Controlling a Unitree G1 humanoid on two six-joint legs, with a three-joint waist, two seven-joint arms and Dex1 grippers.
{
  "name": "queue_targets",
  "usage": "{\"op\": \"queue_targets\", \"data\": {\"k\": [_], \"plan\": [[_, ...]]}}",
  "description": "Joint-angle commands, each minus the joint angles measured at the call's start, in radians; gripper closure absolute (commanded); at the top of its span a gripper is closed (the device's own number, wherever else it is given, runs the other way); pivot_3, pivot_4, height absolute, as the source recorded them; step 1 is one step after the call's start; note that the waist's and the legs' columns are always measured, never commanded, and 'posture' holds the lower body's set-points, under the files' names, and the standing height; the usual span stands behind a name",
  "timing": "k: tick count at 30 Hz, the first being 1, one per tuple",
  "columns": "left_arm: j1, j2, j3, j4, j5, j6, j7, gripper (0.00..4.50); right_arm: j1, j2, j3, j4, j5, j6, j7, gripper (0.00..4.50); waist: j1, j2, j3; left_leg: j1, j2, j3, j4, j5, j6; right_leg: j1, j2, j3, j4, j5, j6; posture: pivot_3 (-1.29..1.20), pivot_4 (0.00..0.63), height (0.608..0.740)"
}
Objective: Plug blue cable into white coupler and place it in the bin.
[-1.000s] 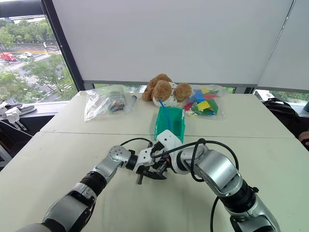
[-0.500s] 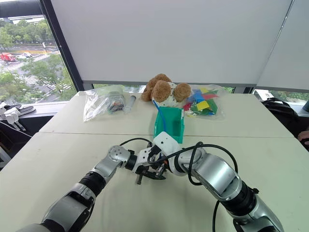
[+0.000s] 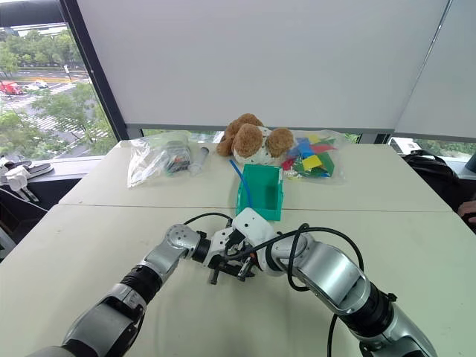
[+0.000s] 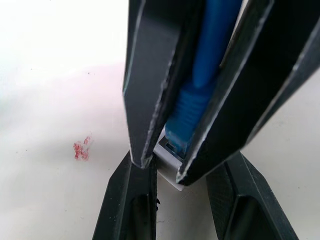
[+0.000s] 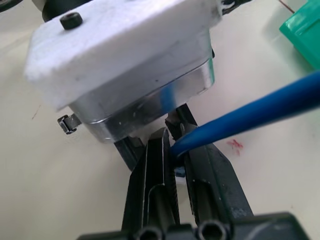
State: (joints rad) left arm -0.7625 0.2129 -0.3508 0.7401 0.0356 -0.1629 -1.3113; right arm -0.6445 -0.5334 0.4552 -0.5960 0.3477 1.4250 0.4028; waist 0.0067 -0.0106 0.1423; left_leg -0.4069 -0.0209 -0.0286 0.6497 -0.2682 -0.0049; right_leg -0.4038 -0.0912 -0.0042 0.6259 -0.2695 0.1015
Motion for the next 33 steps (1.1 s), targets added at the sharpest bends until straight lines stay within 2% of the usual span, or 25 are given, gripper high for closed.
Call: {"op": "queue_targets", "data": {"k": [1, 4, 8, 15, 16, 22, 26, 29, 33], "plan": [[0.045, 0.014, -0.053, 0.037, 0.048, 0.038, -0.016, 3.76, 0.068, -0.009, 0.058, 0.084, 0.002, -0.007, 0.014, 4.50, -0.001, -0.001, -0.005, 0.000, 0.000, 0.000, 0.000, 0.000, 0.000, 0.000, 0.000, 0.000, 0.000, 0.000, 0.000, 0.00, 0.150, 0.740], [0.049, 0.015, -0.046, 0.028, 0.041, 0.040, -0.012, 3.76, 0.077, -0.021, 0.045, 0.080, -0.002, -0.036, 0.025, 4.50, -0.003, -0.002, -0.007, 0.000, 0.000, 0.000, -0.001, 0.000, 0.000, 0.001, 0.000, 0.000, -0.001, 0.000, 0.000, 0.00, 0.150, 0.740], [0.051, 0.025, -0.030, 0.010, 0.023, 0.057, -0.017, 3.76, 0.071, -0.003, -0.038, 0.064, 0.028, -0.023, 0.049, 4.50, -0.003, -0.002, -0.007, 0.000, 0.000, 0.000, -0.001, 0.000, 0.000, 0.001, 0.000, 0.000, -0.002, 0.000, 0.000, 0.00, 0.150, 0.740], [0.054, 0.041, 0.016, -0.039, -0.034, 0.087, -0.029, 0.33, 0.074, -0.034, -0.068, 0.064, 0.034, -0.034, 0.072, 4.50, -0.003, -0.001, -0.006, -0.001, 0.000, 0.000, -0.002, 0.000, 0.000, 0.000, 0.000, 0.000, -0.005, 0.001, -0.001, 0.00, 0.150, 0.740], [0.056, 0.048, 0.022, -0.049, -0.040, 0.088, -0.029, 0.01, 0.075, -0.038, -0.073, 0.063, 0.034, -0.036, 0.074, 4.50, -0.003, -0.002, -0.006, -0.001, 0.000, 0.000, -0.002, 0.000, 0.000, 0.000, 0.000, 0.000, -0.006, 0.001, -0.002, 0.00, 0.150, 0.740], [0.056, 0.111, 0.132, -0.159, -0.137, 0.167, 0.017, 0.01, 0.038, -0.058, -0.175, 0.058, 0.054, -0.028, 0.099, 4.50, -0.017, 0.002, -0.002, -0.002, 0.001, 0.000, -0.002, 0.000, 0.000, -0.002, 0.000, 0.000, -0.007, 0.002, -0.004, 0.00, 0.150, 0.740], [0.067, 0.159, 0.222, -0.265, -0.203, 0.245, 0.072, 0.01, -0.073, -0.096, -0.281, 0.127, 0.056, -0.068, 0.132, 4.50, -0.018, 0.006, 0.007, -0.009, 0.000, 0.000, -0.002, 0.000, 0.000, -0.008, 0.000, 0.000, -0.006, 0.004, 0.000, 0.00, 0.150, 0.740], [0.083, 0.182, 0.261, -0.319, -0.234, 0.289, 0.102, 0.01, -0.187, -0.118, -0.307, 0.265, 0.035, -0.143, 0.151, 4.50, -0.018, 0.006, 0.008, -0.020, -0.002, 0.001, -0.001, 0.001, -0.001, -0.020, 0.000, 0.000, -0.004, 0.007, 0.004, 0.00, 0.150, 0.740], [0.112, 0.206, 0.282, -0.341, -0.242, 0.298, 0.139, 0.01, -0.339, -0.108, -0.268, 0.545, -0.051, -0.330, 0.168, 4.50, -0.018, 0.007, 0.009, -0.021, -0.003, 0.002, -0.001, 0.002, -0.002, -0.024, 0.000, -0.001, 0.002, 0.007, 0.005, 0.00, 0.150, 0.740]]}}
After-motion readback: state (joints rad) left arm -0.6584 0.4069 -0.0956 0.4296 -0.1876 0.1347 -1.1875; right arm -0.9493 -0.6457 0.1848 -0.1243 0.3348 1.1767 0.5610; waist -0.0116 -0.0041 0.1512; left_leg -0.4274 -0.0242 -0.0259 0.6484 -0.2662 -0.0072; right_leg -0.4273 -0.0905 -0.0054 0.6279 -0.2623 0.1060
